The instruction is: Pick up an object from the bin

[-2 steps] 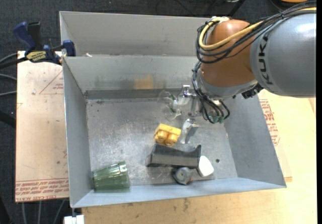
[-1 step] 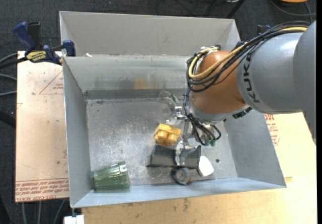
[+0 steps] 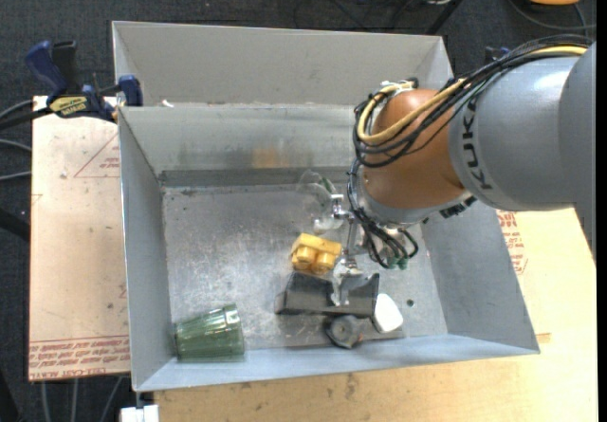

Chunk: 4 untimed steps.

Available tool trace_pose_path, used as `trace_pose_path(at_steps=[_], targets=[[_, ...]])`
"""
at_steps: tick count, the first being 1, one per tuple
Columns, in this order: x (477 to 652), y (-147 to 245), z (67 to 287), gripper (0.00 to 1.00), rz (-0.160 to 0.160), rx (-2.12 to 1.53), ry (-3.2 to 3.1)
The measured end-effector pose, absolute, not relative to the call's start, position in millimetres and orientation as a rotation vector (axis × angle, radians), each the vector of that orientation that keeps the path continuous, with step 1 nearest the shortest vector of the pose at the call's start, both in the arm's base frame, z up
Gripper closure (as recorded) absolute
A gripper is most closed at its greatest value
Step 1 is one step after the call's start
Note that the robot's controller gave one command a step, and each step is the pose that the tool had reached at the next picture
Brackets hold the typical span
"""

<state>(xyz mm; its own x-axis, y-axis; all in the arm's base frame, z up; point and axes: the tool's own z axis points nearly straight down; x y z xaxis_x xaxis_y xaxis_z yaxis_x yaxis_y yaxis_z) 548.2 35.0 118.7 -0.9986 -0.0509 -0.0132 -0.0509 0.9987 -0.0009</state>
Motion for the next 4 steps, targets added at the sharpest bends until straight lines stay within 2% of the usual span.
trace_pose_path(at_steps=[1, 2, 3, 4], targets=[[516.3, 34, 116, 0.00, 0.003, -0.045, 3.129], [518.9, 36, 102, 0.00, 0.003, -0.103, 3.125], [516.9, 29, 91, 1.00, 0.020, 0.133, 3.108], [516.9, 29, 91, 1.00, 0.020, 0.133, 3.108]])
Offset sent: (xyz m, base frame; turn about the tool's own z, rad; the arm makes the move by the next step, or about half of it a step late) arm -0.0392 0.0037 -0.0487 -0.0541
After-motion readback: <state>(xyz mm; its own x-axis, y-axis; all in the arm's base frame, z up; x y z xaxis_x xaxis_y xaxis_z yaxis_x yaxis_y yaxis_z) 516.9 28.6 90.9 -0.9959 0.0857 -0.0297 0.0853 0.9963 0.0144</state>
